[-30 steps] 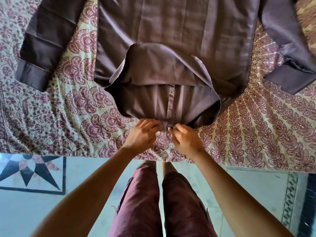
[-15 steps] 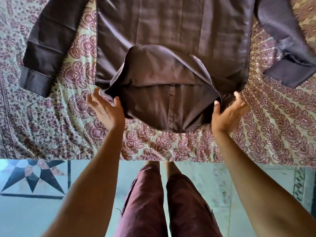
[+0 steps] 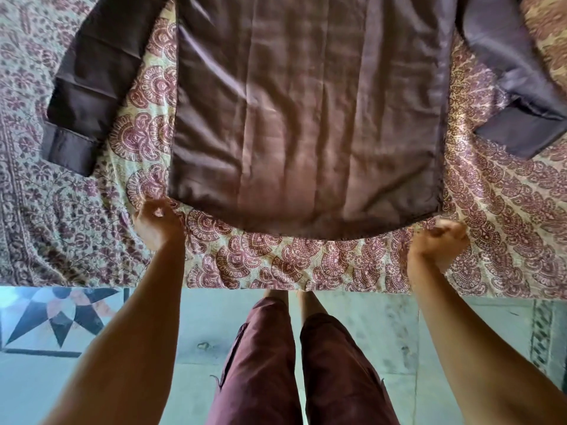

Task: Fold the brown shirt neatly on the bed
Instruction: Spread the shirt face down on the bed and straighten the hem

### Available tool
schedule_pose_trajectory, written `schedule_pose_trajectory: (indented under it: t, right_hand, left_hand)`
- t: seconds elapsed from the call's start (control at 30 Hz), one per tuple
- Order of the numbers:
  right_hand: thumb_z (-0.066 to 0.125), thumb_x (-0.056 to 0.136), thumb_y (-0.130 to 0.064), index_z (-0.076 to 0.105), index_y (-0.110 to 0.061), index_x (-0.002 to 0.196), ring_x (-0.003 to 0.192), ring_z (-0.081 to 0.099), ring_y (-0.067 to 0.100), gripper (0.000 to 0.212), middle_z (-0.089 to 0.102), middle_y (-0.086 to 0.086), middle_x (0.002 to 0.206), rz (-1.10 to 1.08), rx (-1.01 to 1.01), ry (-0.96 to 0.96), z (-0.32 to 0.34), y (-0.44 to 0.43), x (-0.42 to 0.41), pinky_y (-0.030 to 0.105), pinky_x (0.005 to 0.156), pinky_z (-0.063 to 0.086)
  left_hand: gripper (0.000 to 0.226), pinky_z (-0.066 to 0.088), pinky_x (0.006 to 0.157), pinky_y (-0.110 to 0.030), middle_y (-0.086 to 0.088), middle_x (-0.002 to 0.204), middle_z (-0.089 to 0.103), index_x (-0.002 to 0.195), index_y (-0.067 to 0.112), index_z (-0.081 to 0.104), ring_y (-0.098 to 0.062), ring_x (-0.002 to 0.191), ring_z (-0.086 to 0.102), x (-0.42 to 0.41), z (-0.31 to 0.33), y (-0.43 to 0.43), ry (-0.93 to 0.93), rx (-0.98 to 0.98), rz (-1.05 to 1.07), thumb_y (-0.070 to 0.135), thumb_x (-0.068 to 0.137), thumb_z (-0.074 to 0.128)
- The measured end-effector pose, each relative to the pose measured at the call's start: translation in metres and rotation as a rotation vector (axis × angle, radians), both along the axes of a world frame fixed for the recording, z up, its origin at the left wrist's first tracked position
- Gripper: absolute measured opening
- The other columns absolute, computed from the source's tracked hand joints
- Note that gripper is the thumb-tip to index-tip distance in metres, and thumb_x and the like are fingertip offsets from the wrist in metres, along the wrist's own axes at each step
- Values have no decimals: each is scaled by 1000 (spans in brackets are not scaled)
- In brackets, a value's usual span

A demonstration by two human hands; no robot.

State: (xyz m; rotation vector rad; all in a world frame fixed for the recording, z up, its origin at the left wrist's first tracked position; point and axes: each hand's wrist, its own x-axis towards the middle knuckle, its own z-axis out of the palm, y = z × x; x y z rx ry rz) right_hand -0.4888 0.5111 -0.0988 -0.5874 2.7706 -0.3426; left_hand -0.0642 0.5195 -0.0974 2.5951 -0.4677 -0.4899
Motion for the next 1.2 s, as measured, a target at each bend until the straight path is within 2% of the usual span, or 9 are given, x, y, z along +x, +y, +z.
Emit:
schedule_pose_trajectory:
  t: [0.13,0.27,0.4,0.57,0.67,0.83,0.97,1.07,1.2]
  right_hand:
    - [49,83,-7,51,-3,114,96,53,37,32,49,21,118,241,-142,132,6,5,12,39,69,39]
    - [62,75,-17,54,-10,106,94,50,32,32,54,19,105,1138,-334,106,6,-2,44,37,78,39]
    - [76,65,-39,58,-15,102,88,56,28,48,55,9,103,1801,-14,-10,1,-8,76,37,74,46]
    - [74,71,-18,58,-13,88,71,56,27,23,55,7,81,1810,3,5,-2,0,79,35,59,46]
    - [56,76,-26,56,-15,89,74,54,25,18,53,6,83,1894,58,-4,-2,13,68,35,62,46]
    - [46,84,-28,59,-13,78,68,55,25,20,58,4,75,1729,-71,-42,7,11,78,34,60,42]
    - [52,85,-22,59,-14,111,93,52,26,29,56,11,112,1620,-97,52,1,-4,102,37,77,44]
    - [61,81,-22,59,-15,115,99,55,31,35,55,14,118,1611,9,75,-5,-6,106,42,79,45]
    - [52,82,-30,58,-14,110,97,56,32,33,54,14,118,1569,59,92,0,-4,102,40,77,44]
  left_hand:
    - [38,43,89,-39,-9,133,46,111,20,57,-23,110,49,-19,15,6,-96,37,-199,0,80,46]
    - [35,47,74,-43,-19,110,53,105,9,57,-32,93,51,-33,7,6,-229,18,-875,2,72,52]
    - [40,45,73,-41,-11,105,57,105,21,60,-30,86,54,-55,6,3,-194,122,-1398,28,70,42]
    - [30,44,68,-35,-8,95,59,97,25,60,-29,81,56,-43,4,14,-254,160,-1656,32,70,48]
    - [25,49,68,-37,-7,94,60,91,21,64,-29,83,58,-38,6,21,-205,193,-1706,28,69,53]
    - [22,49,56,-31,-7,76,62,83,12,63,-27,63,59,-45,15,9,-139,-20,-1477,18,78,43]
    - [38,45,81,-40,-11,116,58,115,17,58,-29,98,55,-69,5,-12,-220,42,-1356,19,77,51]
    - [39,44,83,-41,-9,122,55,115,24,56,-30,103,53,-79,-6,-4,-229,101,-1381,28,77,46]
    - [27,39,81,-40,-12,105,54,104,17,58,-32,95,51,-66,-3,21,-234,235,-910,26,81,49]
